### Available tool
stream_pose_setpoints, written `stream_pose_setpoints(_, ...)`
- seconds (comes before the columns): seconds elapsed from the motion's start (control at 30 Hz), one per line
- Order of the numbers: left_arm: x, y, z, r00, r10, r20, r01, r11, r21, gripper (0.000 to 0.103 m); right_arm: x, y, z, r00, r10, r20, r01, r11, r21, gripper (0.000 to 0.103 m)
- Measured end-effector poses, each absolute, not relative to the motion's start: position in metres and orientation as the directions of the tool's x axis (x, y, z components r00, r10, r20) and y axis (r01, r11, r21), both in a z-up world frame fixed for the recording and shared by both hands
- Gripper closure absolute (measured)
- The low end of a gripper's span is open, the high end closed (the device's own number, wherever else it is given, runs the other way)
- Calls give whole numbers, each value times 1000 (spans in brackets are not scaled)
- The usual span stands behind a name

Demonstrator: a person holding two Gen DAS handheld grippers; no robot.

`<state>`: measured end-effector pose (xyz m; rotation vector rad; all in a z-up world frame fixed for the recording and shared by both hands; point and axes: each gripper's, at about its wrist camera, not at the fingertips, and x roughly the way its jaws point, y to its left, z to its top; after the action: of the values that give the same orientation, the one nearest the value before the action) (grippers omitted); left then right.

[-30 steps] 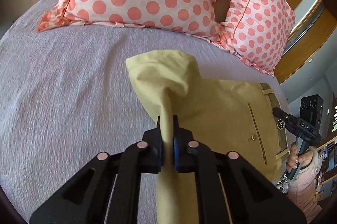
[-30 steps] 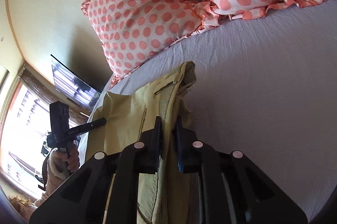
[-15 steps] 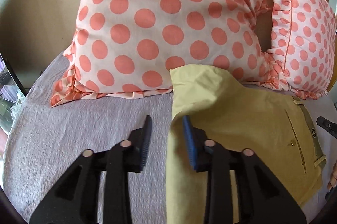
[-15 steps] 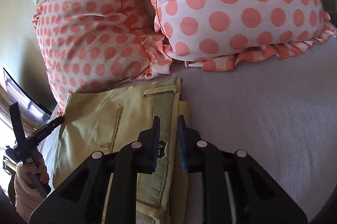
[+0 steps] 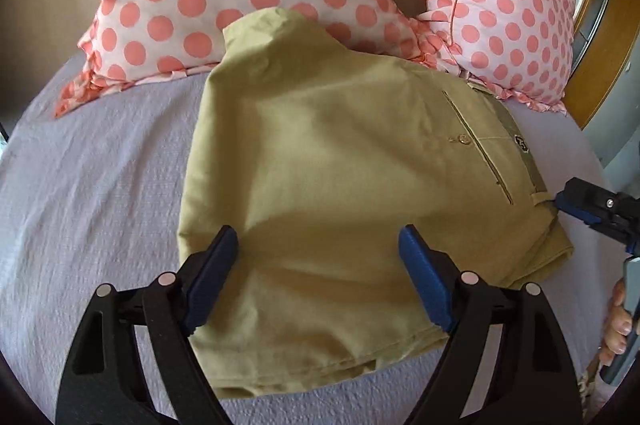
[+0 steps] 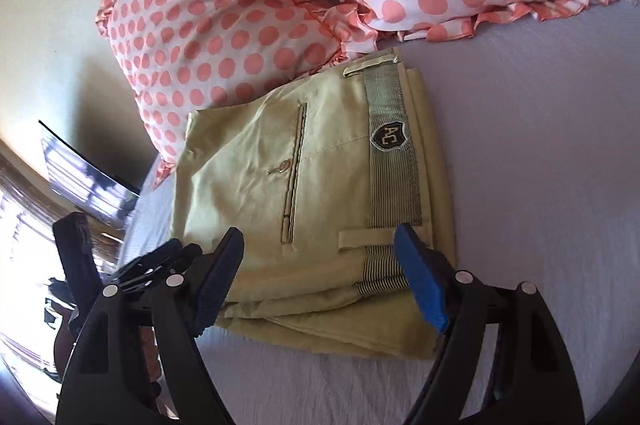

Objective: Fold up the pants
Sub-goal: 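Open both grippers and withdraw them from the folded trousers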

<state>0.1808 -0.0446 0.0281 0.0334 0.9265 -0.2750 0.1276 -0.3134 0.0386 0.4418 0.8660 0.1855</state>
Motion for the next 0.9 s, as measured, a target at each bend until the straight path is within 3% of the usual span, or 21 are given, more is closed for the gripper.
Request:
stream_pose_setpoints(0.03, 170, -44, 32, 585, -213, -783, 250, 965, -76, 18, 113, -303, 43, 665, 274, -695, 17, 925, 380, 1)
stream_pose_setpoints(0.17, 123, -32, 40, 659, -147, -738, 212, 977, -5, 8, 57, -256, 35, 712, 185, -678, -51, 976, 213, 1)
stream_pose_setpoints(0.37, 67, -9, 23, 662, -81, -745, 143, 989, 20, 8, 28, -221, 6, 711, 101, -696, -24, 992, 120, 1)
stream_pose_setpoints(0.6, 44, -1, 5, 649, -67, -758, 115, 993, 11, 6, 25, -209, -7, 703, 7, -711, 22, 999, 31, 1)
stream_pose_setpoints(0.67, 41, -1, 3, 663, -39, -747, 94, 995, 31, 2, 24, -209, -7, 706, 0, -708, 36, 999, 35, 1)
stream_pose_setpoints(0.9, 36, 0, 1, 692, -43, -721, 85, 996, 22, 2, 22, -209, -8, 716, -13, -698, 52, 998, 35, 1)
